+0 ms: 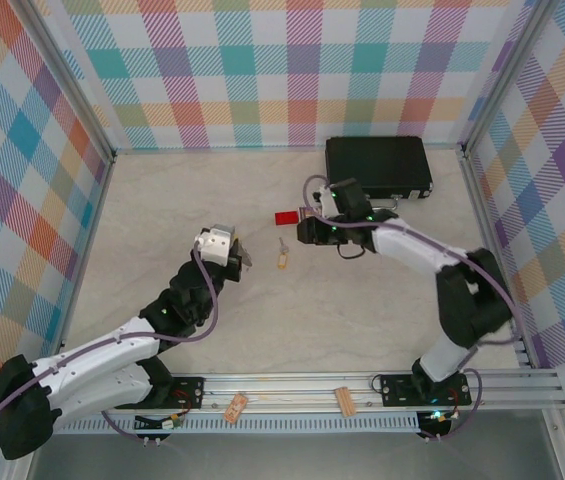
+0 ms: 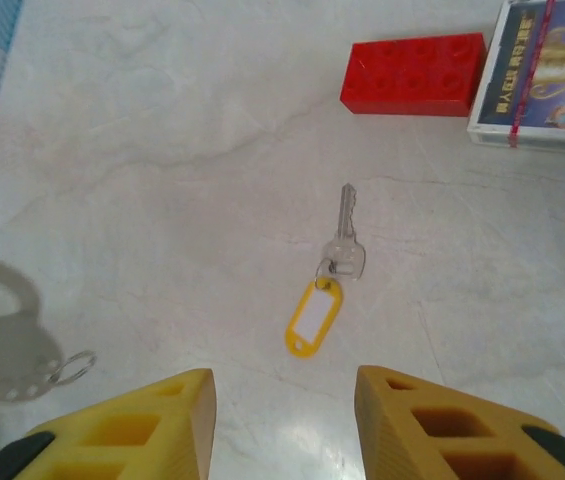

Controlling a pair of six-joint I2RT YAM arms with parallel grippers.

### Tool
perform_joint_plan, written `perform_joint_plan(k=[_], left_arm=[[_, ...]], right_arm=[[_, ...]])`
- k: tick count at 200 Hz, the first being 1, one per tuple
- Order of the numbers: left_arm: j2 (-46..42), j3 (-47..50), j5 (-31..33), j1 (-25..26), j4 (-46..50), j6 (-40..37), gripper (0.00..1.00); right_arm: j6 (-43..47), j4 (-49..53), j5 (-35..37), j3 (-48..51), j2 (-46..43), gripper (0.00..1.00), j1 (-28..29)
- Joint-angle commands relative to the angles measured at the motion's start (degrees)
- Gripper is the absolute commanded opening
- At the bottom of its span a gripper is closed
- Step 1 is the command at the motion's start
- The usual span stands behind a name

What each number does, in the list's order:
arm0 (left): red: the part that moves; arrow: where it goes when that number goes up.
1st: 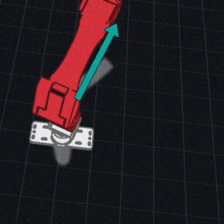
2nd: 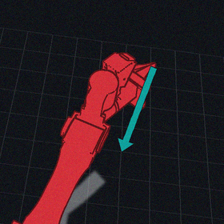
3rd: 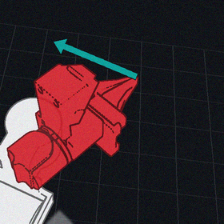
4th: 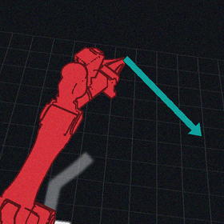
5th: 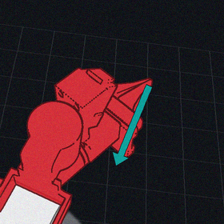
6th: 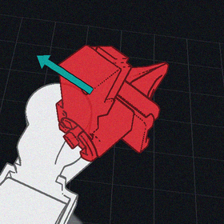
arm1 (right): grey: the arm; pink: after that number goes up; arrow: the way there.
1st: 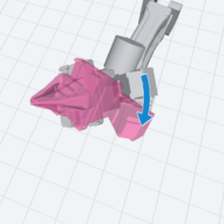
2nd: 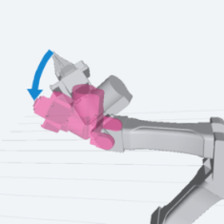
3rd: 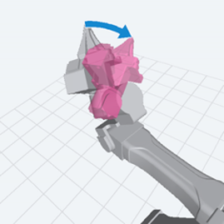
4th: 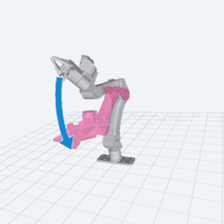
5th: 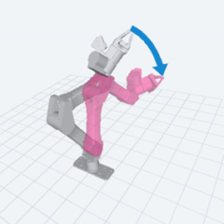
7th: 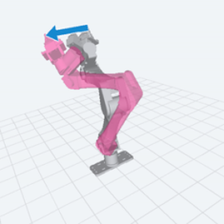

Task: Put the keys on the keyring

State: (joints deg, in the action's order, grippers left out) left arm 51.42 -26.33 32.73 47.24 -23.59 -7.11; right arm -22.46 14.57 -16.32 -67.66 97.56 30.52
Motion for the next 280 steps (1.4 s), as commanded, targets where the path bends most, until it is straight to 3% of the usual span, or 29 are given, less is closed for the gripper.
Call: perform_joint_plan(k=[1, 52, 105, 221, 270, 280], left_arm=[[-1.93, 1.02, 2.4, 0.54, -0.81, -0.31, 0.0], [-4.29, 2.95, 1.88, 0.5, -1.8, 0.71, 0.0], [-5.21, 3.53, 1.21, 0.41, -2.1, 1.71, 0.0], [-6.17, 3.91, -0.15, 0.51, -2.23, 2.5, 0.0], [-6.15, 3.74, -0.54, 0.48, -1.78, 2.58, 0.0], [-6.21, 3.65, -0.54, 0.5, -1.72, 2.63, 0.0]], right_arm=[[-0.75, 11.45, 1.34, -8.97, 7.33, 0.39, 2.17], [-0.32, 21.75, 6.36, -22.75, 20.51, 0.37, 5.77], [-0.2, 27.56, 10.19, -31.34, 28.37, 0.29, 7.88], [-0.35, 28.3, 12.54, -33.2, 30.36, 0.2, 8.06], [-0.23, 27.8, 12.31, -33.68, 30.67, 0.07, 8.06], [-0.11, 27.91, 12.19, -33.69, 30.76, 0.0, 8.06]])
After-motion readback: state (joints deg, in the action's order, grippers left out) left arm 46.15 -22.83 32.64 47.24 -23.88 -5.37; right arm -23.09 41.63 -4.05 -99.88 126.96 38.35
